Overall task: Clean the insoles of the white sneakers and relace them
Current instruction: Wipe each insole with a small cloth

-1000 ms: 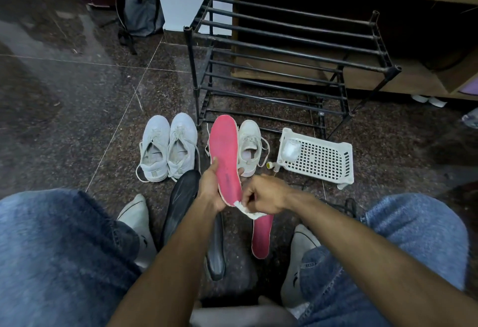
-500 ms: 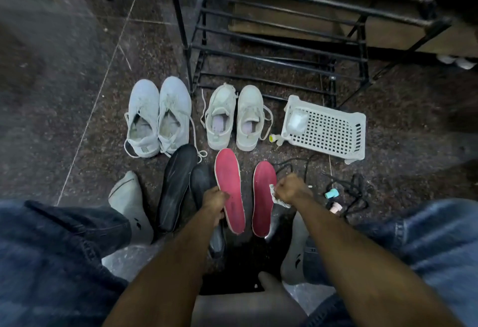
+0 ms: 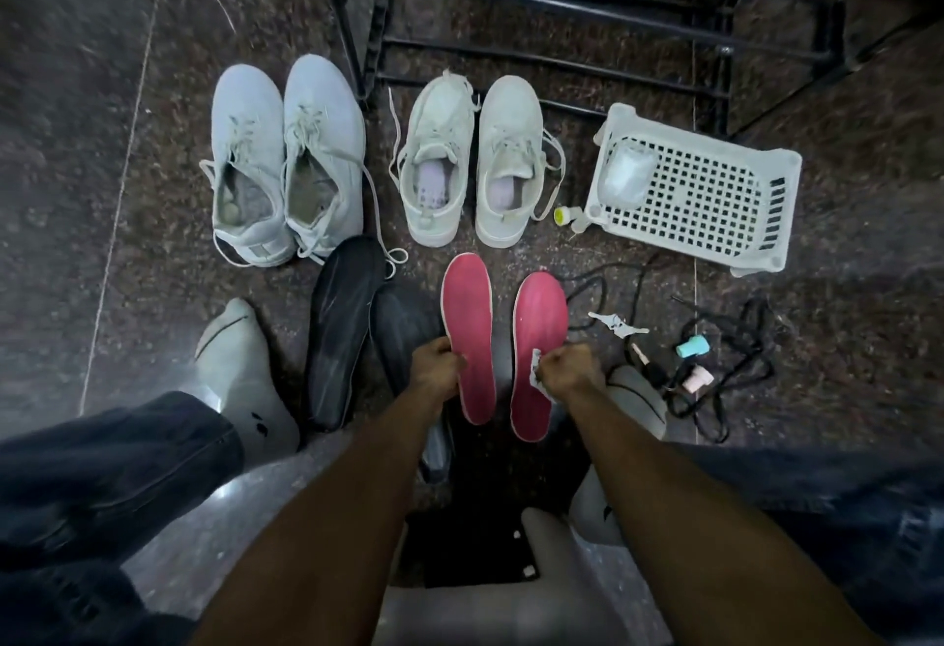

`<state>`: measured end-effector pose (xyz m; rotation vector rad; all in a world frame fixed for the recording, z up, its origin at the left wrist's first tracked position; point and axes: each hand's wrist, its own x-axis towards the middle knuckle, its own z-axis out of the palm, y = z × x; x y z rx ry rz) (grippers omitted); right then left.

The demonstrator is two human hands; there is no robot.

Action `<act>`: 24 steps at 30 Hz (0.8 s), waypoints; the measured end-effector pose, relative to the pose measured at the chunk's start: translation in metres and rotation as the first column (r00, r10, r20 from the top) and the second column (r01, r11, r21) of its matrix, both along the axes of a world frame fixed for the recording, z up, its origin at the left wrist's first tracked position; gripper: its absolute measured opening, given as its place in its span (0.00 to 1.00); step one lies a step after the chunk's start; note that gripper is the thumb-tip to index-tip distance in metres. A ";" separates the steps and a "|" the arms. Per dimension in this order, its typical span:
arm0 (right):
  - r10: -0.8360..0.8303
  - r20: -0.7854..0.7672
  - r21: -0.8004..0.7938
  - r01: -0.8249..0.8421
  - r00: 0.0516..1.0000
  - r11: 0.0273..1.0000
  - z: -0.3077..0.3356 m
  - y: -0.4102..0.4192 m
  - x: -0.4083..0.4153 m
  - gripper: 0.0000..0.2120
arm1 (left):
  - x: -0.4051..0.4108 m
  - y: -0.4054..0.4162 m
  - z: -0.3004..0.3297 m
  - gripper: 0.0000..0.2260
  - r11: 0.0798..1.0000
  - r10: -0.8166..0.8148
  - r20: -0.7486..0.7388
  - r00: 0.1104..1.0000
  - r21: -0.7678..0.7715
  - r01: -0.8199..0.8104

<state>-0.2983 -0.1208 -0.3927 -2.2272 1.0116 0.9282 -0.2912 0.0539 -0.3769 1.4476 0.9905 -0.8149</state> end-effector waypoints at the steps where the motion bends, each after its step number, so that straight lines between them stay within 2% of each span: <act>1: -0.012 0.000 0.007 0.012 1.000 1.000 0.001 0.000 0.001 0.16 | -0.002 0.000 -0.004 0.11 1.000 -0.008 0.010 1.000 0.021 0.008; 6: -0.018 0.060 0.037 0.016 0.998 0.999 0.016 0.000 0.005 0.13 | -0.014 0.001 -0.012 0.14 0.979 -0.070 0.049 0.996 0.195 0.059; 10: -0.049 0.141 0.121 0.031 0.989 0.992 0.040 0.002 0.010 0.11 | -0.023 0.006 -0.014 0.19 0.985 0.005 0.095 0.995 0.169 -0.021; 12: -0.155 0.191 0.253 0.104 0.969 0.962 0.062 0.004 0.013 0.10 | -0.021 0.004 0.024 0.13 0.991 0.118 0.095 0.989 0.059 -0.124; 14: -0.285 0.182 0.451 0.178 0.941 0.875 0.088 0.009 0.015 0.12 | -0.018 0.002 0.053 0.06 0.982 0.167 0.078 0.983 -0.103 -0.159; 17: -0.335 0.137 0.663 0.165 0.932 0.730 0.123 0.018 0.018 0.10 | -0.011 0.001 0.084 0.21 0.887 0.227 0.110 0.968 -0.433 -0.159; 19: -0.301 0.165 0.706 0.101 0.939 0.701 0.141 0.026 0.020 0.10 | -0.006 0.000 0.104 0.29 0.772 0.257 0.129 0.958 -0.623 -0.124; 21: -0.273 0.195 0.730 0.046 0.942 0.682 0.155 0.031 0.021 0.10 | -0.003 0.001 0.120 0.33 0.686 0.287 0.139 0.948 -0.721 -0.102; 24: -0.130 0.372 0.643 -0.154 0.919 0.750 0.178 0.036 0.021 0.09 | 0.000 0.003 0.133 0.30 0.633 0.335 0.181 0.925 -0.770 -0.079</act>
